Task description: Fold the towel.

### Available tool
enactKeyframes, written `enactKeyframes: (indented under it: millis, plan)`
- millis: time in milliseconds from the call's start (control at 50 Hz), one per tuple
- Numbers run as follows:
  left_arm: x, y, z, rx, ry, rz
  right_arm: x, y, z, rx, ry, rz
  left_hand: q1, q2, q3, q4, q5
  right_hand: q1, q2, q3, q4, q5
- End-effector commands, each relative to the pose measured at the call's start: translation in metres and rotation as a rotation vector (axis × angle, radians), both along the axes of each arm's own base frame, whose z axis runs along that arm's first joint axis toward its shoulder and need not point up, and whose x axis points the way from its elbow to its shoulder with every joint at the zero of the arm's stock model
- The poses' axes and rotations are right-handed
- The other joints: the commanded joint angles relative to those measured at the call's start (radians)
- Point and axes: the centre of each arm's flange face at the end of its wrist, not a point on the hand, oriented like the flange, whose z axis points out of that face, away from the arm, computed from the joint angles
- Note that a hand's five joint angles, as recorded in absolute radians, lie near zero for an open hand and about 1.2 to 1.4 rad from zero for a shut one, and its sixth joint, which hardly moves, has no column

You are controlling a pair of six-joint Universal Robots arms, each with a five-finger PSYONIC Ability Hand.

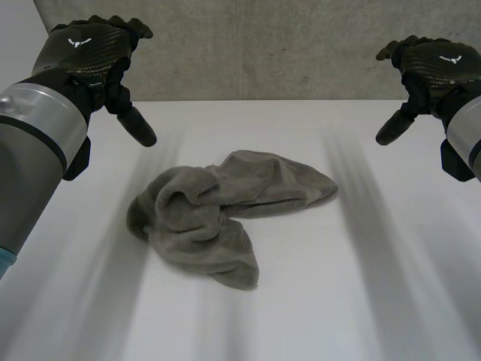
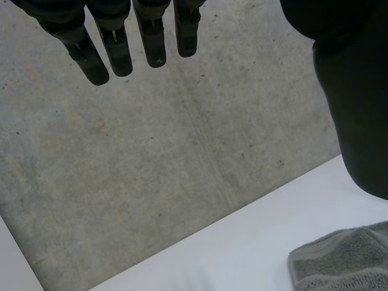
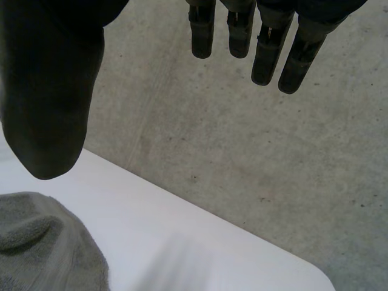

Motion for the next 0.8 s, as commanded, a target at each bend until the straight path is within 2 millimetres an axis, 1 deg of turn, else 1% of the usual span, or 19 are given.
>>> enactKeyframes:
  millis: [20,220,340,380,420,440,480,500,540,560,600,660,680,700,720,740,760,780,800]
  plan:
    - [0.0,0.0,-0.001,0.009,-0.008,-0.002,0.005,0.001,-0.005,0.009,0.009,0.02,-0.066,-0.065,-0.051,-0.061,-0.063,-0.052,-0.068,-0.069,-0.079,-0.058]
    - [-0.001,-0.004,-0.006,0.022,-0.017,-0.004,0.005,0.0,-0.004,0.004,0.006,0.02,-0.066,-0.065,-0.051,-0.061,-0.063,-0.052,-0.068,-0.069,-0.079,-0.058]
    - [-0.006,-0.017,-0.027,0.071,-0.05,-0.004,0.005,0.0,-0.003,-0.005,0.003,0.021,-0.066,-0.065,-0.051,-0.061,-0.063,-0.052,-0.068,-0.069,-0.079,-0.058]
    - [-0.009,-0.022,-0.037,0.095,-0.065,-0.007,0.005,-0.001,-0.004,-0.008,0.003,0.021,-0.066,-0.065,-0.051,-0.061,-0.063,-0.052,-0.068,-0.069,-0.079,-0.058]
    - [-0.019,-0.031,-0.063,0.164,-0.113,-0.051,0.006,-0.002,-0.005,-0.01,0.004,0.024,-0.066,-0.065,-0.051,-0.061,-0.063,-0.052,-0.068,-0.069,-0.079,-0.058]
    - [-0.019,-0.031,-0.064,0.164,-0.113,-0.051,0.007,-0.003,-0.008,-0.003,0.008,0.029,-0.066,-0.065,-0.051,-0.061,-0.063,-0.052,-0.068,-0.069,-0.079,-0.058]
    - [-0.028,-0.039,-0.095,0.247,-0.17,-0.107,0.007,-0.004,-0.011,0.004,0.012,0.031,-0.066,-0.065,-0.051,-0.061,-0.063,-0.052,-0.068,-0.069,-0.079,-0.058]
    - [-0.028,-0.039,-0.095,0.247,-0.17,-0.108,0.008,-0.005,-0.013,0.011,0.014,0.031,-0.066,-0.065,-0.051,-0.061,-0.063,-0.052,-0.068,-0.069,-0.079,-0.058]
    - [-0.032,-0.045,-0.126,0.314,-0.23,-0.128,0.008,-0.006,-0.015,0.017,0.016,0.032,-0.065,-0.064,-0.051,-0.06,-0.063,-0.052,-0.068,-0.069,-0.079,-0.058]
    - [-0.032,-0.045,-0.126,0.314,-0.23,-0.128,0.009,-0.008,-0.018,0.025,0.02,0.032,-0.065,-0.064,-0.051,-0.06,-0.063,-0.052,-0.068,-0.069,-0.079,-0.058]
    - [-0.035,-0.049,-0.151,0.363,-0.277,-0.137,0.01,-0.009,-0.021,0.032,0.024,0.039,-0.039,-0.038,-0.024,-0.034,-0.036,-0.052,-0.068,-0.069,-0.079,-0.058]
    - [-0.036,-0.05,-0.161,0.385,-0.29,-0.14,0.015,-0.009,-0.029,0.053,0.035,0.066,0.011,0.012,0.026,0.016,0.014,-0.052,-0.068,-0.069,-0.079,-0.058]
    - [-0.037,-0.05,-0.168,0.402,-0.295,-0.146,0.017,-0.01,-0.033,0.061,0.041,0.081,0.154,0.154,0.168,0.159,0.156,-0.052,-0.068,-0.069,-0.079,-0.058]
    - [-0.038,-0.048,-0.171,0.413,-0.294,-0.156,0.017,-0.01,-0.033,0.061,0.041,0.081,0.455,0.455,0.469,0.46,0.457,-0.052,-0.068,-0.069,-0.079,-0.058]
    - [-0.038,-0.048,-0.171,0.413,-0.294,-0.156,0.019,-0.01,-0.036,0.068,0.051,0.093,0.458,0.458,0.472,0.463,0.46,-0.052,-0.068,-0.069,-0.079,-0.058]
    - [-0.039,-0.044,-0.172,0.417,-0.297,-0.165,0.02,-0.01,-0.04,0.077,0.061,0.102,0.74,0.74,0.754,0.744,0.742,-0.052,-0.068,-0.069,-0.079,-0.058]
    - [-0.04,-0.04,-0.171,0.419,-0.297,-0.177,0.02,-0.01,-0.04,0.077,0.061,0.102,0.891,0.891,0.905,0.896,0.893,-0.052,-0.068,-0.069,-0.079,-0.058]
    - [-0.04,-0.04,-0.171,0.419,-0.297,-0.177,0.022,-0.01,-0.044,0.087,0.074,0.112,0.892,0.893,0.906,0.897,0.894,-0.052,-0.068,-0.069,-0.079,-0.058]
    - [-0.041,-0.032,-0.168,0.421,-0.297,-0.201,0.025,-0.009,-0.048,0.091,0.09,0.123,1.04,1.041,1.055,1.045,1.043,-0.052,-0.068,-0.069,-0.079,-0.058]
